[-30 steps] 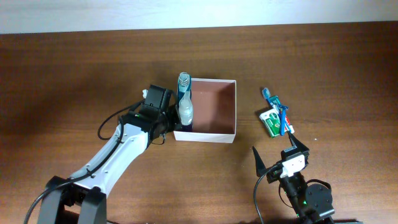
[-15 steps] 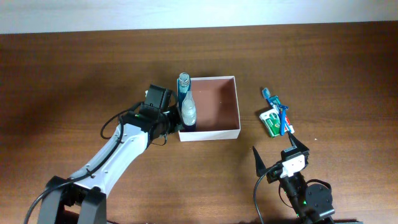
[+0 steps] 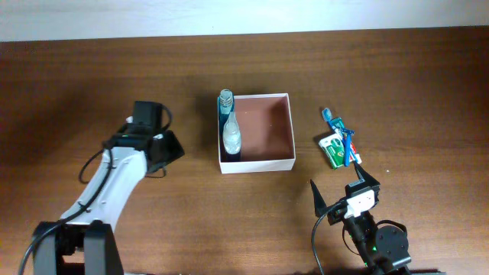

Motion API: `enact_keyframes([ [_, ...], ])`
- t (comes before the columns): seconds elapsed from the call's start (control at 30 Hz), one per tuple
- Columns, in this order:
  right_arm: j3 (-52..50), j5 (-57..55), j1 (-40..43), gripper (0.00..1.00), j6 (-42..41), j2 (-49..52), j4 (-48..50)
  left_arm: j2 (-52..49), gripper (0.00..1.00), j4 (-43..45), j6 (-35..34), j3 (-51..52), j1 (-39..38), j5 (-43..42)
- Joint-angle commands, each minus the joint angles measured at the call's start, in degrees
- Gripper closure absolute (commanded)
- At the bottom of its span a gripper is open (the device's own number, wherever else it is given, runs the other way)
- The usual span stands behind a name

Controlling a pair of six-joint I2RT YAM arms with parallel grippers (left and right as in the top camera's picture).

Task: Pack container
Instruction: 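Withdraw the left gripper to the left and move the right gripper forward, then grasp the blue razor on the right with the right gripper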

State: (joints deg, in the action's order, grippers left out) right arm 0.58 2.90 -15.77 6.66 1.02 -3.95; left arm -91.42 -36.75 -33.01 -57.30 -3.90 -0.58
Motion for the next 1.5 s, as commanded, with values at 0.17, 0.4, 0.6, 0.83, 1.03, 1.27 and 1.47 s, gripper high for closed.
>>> enact_keyframes([
  [0.17, -0.26, 0.15, 0.44, 0.01, 0.22, -0.17, -0.35, -0.2, 0.01, -0.39, 0.31, 0.26, 3.21, 1.01],
  [0.4, -0.26, 0.17, 0.44, 0.02, 0.17, -0.17, -0.15, -0.2, 0.0, -0.39, 0.31, 0.26, 3.21, 1.01],
  [0.6, 1.31, 7.65, 0.44, 0.01, -7.43, -0.17, 1.7, -0.2, 0.0, -0.39, 0.31, 0.26, 3.21, 1.01],
  [0.83, 21.07, 6.99, 0.44, 0.01, -8.66, 10.16, -7.74, -0.2, 0.0, -0.39, 0.31, 0.26, 3.21, 1.01],
  [1.03, 49.46, 9.27, 0.44, 0.01, -8.66, 42.4, -32.11, -0.2, 0.0, -0.39, 0.31, 0.26, 3.21, 1.01],
  [1.27, 61.88, 4.87, 0.55, 0.01, -8.61, 67.04, -42.75, -0.2, 0.0, -0.39, 0.31, 0.26, 3.21, 1.01],
  [1.47, 61.88, -15.15, 4.33, 0.01, -15.23, 74.64, -45.16, -0.2, 0.0, -0.39, 0.31, 0.26, 3.21, 1.01],
])
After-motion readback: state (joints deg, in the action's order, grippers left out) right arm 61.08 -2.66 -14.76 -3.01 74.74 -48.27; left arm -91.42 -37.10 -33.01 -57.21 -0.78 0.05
